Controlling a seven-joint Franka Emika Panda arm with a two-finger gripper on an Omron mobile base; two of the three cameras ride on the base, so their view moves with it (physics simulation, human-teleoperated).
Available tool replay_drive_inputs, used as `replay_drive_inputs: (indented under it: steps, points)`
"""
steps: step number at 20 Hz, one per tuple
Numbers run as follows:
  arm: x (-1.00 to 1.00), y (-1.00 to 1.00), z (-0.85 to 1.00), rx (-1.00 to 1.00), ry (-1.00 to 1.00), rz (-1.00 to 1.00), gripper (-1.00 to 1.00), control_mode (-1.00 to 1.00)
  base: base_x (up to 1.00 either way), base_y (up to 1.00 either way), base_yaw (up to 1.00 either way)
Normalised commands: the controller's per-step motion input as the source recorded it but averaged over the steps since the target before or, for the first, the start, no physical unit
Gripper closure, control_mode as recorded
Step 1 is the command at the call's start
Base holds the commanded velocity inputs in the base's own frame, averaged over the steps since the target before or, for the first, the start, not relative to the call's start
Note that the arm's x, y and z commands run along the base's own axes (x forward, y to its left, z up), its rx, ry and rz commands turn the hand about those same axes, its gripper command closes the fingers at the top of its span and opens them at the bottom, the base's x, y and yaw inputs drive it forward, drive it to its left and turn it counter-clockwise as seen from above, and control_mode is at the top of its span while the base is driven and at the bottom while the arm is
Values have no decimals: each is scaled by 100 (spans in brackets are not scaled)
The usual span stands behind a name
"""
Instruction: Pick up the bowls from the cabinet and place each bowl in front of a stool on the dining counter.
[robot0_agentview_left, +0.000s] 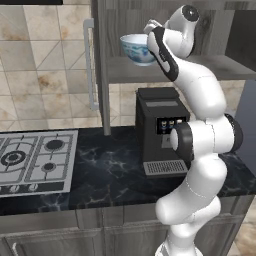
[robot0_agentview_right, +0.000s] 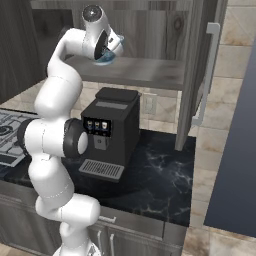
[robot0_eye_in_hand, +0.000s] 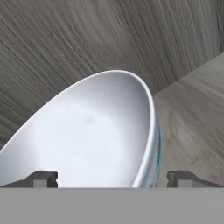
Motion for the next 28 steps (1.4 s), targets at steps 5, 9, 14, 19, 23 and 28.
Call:
replay_drive_inputs:
  steps: [5,9,14,19,23,28]
  points:
    - [6,0,-27,0,4,-2,100,-100,0,0,0]
    - [0,0,-50,0,0,-1,100,-100,0,0,0]
    - [1,0,-21,0,0,-1,100,-100,0,0,0]
    - [-6,0,0,0,0,0,100,-100,0,0,0]
    - [-92,-14,-1,1,0,-5,100,-100,0,0,0]
    - [-100,-36,-1,4,0,-5,100,-100,0,0,0]
